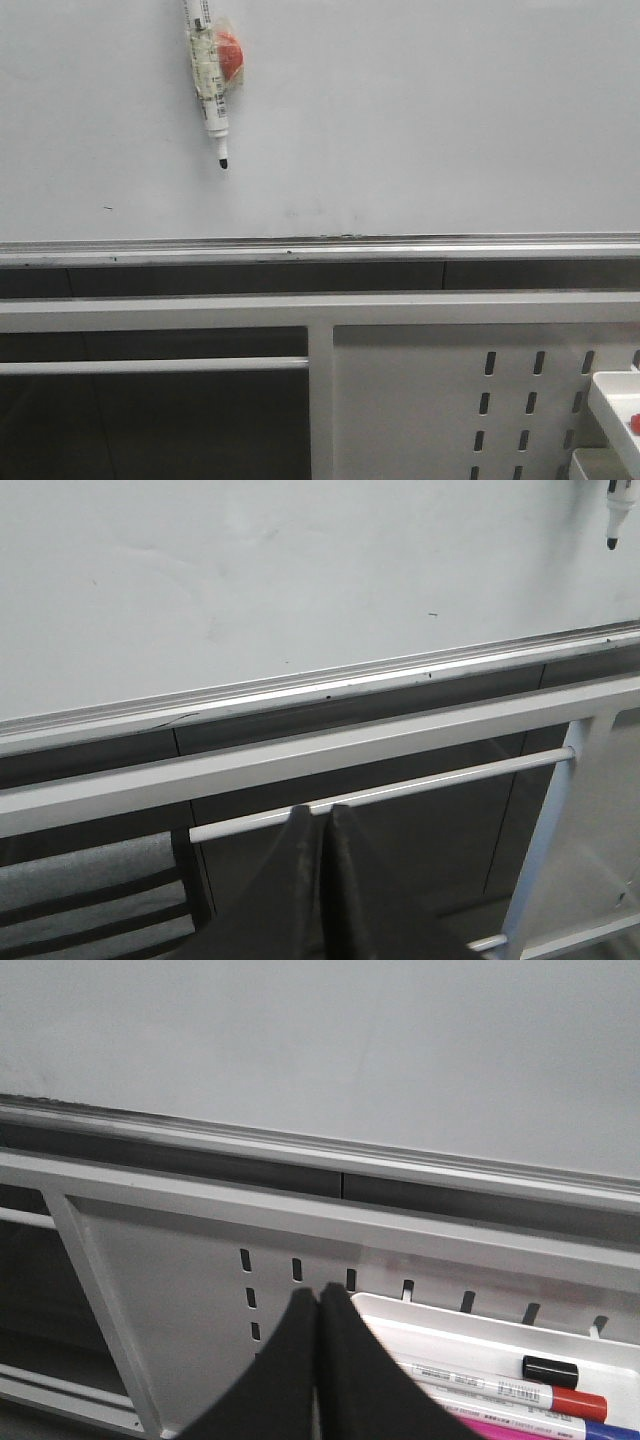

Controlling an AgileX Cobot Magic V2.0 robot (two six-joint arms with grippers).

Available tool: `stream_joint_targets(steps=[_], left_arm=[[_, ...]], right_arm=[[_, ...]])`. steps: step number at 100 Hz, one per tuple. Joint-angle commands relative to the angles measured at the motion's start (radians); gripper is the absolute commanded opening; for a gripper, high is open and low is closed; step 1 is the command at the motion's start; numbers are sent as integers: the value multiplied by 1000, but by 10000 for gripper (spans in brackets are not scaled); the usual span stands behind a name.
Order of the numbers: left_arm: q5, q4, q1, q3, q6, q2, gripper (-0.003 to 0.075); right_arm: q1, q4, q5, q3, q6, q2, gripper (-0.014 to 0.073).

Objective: Write number 1 on whiteboard

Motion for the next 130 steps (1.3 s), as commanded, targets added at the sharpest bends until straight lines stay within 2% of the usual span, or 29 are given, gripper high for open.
stream_joint_targets(steps=[1,45,63,68,81,90,96,104,116,125,130], left_arm=[[-58,-13,4,35,-12,-22,-20],[-58,-13,4,35,-12,-22,-20],[-100,-23,4,35,-12,-22,-20],[-142,-89,4,35,-12,-22,-20],[-225,-524,4,35,-12,-22,-20],[-225,-669,4,35,-12,-22,-20],[-225,-720,4,35,-12,-22,-20],[-223,-735,4,35,-12,-22,-20],[-223,-751,4,33,-12,-22,-20],[-219,-747,2,19,-12,-22,-16],[-201,-727,2,3,-10,-19,19]], right_arm=[[-3,-14,-48,15,-10,-21,-54],[-3,-16,-48,13,-10,-21,-55],[-3,-18,-79,13,-10,-21,-55],[-3,-16,-140,13,-10,-21,-55],[-3,15,-399,13,-10,-21,-55],[-3,25,-555,13,-8,-21,-54],[-2,30,-625,13,28,-21,-54],[-2,47,-620,11,30,-21,-54],[-2,161,-591,11,67,-21,-54],[-2,252,-621,2,69,-21,-54],[-2,265,-597,-20,69,-21,-54]])
